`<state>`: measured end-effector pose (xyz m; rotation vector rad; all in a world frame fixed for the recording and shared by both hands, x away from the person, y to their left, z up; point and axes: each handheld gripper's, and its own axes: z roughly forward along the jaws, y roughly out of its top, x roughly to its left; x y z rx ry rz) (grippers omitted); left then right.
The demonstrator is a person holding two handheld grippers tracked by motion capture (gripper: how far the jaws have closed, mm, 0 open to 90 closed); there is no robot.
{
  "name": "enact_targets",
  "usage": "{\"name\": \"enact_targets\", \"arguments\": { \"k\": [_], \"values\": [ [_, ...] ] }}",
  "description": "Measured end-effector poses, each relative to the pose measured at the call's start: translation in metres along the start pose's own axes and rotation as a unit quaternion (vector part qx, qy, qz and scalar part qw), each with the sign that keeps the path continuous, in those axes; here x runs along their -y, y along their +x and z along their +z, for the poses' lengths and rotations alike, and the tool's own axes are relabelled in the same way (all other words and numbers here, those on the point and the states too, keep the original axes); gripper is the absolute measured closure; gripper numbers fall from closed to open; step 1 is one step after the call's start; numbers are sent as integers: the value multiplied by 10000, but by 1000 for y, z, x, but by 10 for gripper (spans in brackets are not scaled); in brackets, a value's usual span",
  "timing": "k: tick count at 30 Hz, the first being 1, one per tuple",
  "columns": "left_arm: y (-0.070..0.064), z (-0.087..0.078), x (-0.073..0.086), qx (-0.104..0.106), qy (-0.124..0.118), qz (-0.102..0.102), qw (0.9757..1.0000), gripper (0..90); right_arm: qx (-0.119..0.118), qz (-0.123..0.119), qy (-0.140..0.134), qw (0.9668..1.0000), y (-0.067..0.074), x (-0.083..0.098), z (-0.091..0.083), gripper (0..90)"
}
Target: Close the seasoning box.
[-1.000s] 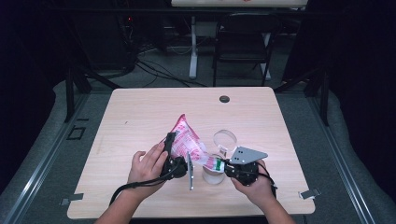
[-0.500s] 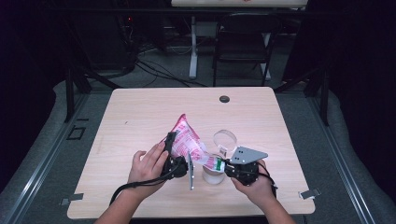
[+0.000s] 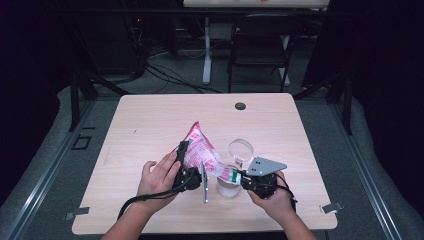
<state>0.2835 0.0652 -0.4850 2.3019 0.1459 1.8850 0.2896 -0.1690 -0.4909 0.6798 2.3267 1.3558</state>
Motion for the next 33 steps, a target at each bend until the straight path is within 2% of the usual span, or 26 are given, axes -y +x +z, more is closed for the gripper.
{"name": "enact_targets", "arguments": {
  "k": [33],
  "values": [
    [2, 0, -1, 27, 13, 31, 10000, 596, 13, 26, -13, 10000, 0, 0, 0, 900]
  ]
}}
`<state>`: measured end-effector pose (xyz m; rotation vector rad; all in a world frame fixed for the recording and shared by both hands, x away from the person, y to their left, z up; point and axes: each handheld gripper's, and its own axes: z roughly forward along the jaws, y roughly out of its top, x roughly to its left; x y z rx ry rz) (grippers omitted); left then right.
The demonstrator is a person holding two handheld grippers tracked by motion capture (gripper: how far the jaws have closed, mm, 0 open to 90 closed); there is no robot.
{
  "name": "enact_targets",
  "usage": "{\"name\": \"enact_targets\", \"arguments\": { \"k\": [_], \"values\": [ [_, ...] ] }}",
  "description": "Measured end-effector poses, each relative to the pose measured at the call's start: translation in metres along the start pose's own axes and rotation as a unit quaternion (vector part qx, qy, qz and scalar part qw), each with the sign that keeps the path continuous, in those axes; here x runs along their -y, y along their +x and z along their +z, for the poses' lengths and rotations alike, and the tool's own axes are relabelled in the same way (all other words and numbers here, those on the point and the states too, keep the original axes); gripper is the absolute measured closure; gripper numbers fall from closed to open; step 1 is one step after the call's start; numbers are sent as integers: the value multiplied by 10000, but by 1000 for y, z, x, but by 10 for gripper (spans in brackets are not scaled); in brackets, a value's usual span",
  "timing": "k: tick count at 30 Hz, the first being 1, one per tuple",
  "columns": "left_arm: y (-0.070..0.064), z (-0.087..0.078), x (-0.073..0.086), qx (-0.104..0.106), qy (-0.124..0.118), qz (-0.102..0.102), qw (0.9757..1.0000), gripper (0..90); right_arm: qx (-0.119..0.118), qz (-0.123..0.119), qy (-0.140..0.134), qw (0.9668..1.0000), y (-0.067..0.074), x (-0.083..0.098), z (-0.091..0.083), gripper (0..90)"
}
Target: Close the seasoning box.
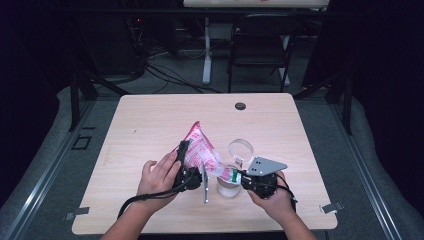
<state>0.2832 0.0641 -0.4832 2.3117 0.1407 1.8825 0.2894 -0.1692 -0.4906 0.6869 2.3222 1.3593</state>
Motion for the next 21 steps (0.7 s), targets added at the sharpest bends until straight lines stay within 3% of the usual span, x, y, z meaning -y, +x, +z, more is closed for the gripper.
{"name": "enact_targets", "arguments": {
  "k": [21],
  "values": [
    [2, 0, -2, -65, -61, 39, 10000, 596, -4, 7, -12, 10000, 0, 0, -1, 900]
  ]
}}
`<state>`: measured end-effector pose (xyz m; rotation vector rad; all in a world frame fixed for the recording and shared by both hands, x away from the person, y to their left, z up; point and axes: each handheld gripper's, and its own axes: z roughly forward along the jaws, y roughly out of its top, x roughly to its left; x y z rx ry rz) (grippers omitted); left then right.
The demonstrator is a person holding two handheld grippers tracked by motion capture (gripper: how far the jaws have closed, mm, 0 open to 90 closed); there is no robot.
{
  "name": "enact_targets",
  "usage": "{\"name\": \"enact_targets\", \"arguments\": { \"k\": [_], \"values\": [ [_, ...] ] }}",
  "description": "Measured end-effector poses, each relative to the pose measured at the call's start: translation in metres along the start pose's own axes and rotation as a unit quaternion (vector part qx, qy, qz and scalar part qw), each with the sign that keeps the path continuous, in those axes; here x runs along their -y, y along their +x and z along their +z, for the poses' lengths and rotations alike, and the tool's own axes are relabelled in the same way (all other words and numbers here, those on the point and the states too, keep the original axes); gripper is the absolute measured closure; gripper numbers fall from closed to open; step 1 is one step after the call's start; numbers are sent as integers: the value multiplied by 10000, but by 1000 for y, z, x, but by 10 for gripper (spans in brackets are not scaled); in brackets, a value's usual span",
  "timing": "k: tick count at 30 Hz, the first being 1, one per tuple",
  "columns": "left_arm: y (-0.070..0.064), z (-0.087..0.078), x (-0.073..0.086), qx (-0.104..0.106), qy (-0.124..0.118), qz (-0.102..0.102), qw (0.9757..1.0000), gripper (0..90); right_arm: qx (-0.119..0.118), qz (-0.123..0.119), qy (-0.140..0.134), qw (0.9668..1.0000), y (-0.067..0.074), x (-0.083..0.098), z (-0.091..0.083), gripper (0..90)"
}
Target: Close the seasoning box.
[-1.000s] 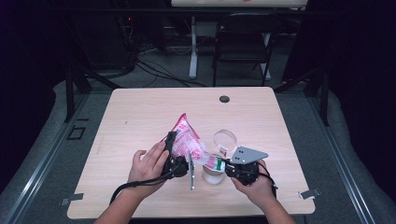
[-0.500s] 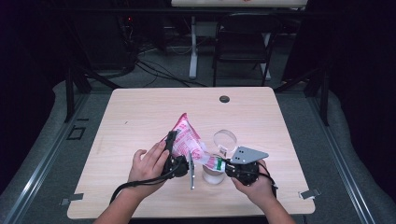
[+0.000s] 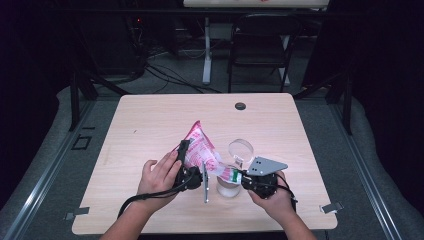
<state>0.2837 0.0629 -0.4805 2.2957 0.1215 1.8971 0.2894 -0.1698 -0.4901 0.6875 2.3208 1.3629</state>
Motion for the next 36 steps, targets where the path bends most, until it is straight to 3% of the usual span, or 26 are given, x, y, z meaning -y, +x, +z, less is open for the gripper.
{"name": "enact_targets", "arguments": {
  "k": [36],
  "values": [
    [1, -1, -5, -25, -15, 99, 9999, 595, 26, -6, 85, 10000, -2, 3, 3, 900]
  ]
}}
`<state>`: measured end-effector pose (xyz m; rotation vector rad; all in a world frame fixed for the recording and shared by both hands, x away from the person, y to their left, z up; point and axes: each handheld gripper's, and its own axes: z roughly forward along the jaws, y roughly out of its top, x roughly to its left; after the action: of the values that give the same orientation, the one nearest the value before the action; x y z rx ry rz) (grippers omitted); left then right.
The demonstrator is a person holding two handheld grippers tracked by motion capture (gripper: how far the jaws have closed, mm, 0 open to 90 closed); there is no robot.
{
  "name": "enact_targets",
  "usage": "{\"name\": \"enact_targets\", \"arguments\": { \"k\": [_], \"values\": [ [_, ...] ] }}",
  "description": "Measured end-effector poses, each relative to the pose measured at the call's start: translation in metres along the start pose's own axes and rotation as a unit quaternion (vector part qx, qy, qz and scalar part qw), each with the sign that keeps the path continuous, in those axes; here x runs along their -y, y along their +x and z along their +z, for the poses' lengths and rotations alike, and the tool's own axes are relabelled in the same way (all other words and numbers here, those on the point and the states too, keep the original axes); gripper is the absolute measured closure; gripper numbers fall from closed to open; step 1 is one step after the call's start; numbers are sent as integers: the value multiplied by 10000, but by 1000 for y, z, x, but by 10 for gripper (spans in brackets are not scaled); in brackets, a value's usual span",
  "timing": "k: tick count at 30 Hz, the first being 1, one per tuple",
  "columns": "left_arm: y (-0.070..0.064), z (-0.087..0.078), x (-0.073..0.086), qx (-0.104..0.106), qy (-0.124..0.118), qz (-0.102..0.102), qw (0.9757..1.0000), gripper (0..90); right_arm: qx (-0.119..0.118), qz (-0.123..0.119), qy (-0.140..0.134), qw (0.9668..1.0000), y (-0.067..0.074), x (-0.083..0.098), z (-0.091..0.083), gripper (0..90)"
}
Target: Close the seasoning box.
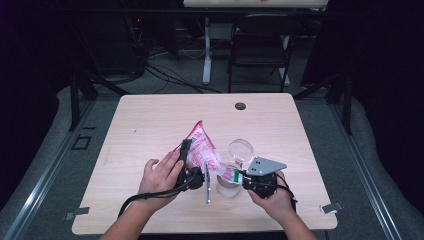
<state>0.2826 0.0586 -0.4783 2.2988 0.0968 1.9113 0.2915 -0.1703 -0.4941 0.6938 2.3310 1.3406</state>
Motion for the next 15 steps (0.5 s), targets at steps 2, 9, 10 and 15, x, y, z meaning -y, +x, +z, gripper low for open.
{"name": "enact_targets", "arguments": {
  "k": [2, 9, 10, 15],
  "values": [
    [0, 0, 0, -9, -4, 3, 10000, 595, 2, -3, -1, 10000, 0, 0, 0, 900],
    [1, 0, 0, -21, -6, 3, 10000, 595, 8, 7, -15, 10000, 0, 0, 0, 900],
    [1, 0, -1, -23, -6, 3, 10000, 595, 2, -8, 0, 10000, 0, 0, 0, 900],
    [1, 0, -1, -20, -4, 2, 10000, 595, 5, -4, 3, 10000, 0, 0, 0, 900]
  ]
}}
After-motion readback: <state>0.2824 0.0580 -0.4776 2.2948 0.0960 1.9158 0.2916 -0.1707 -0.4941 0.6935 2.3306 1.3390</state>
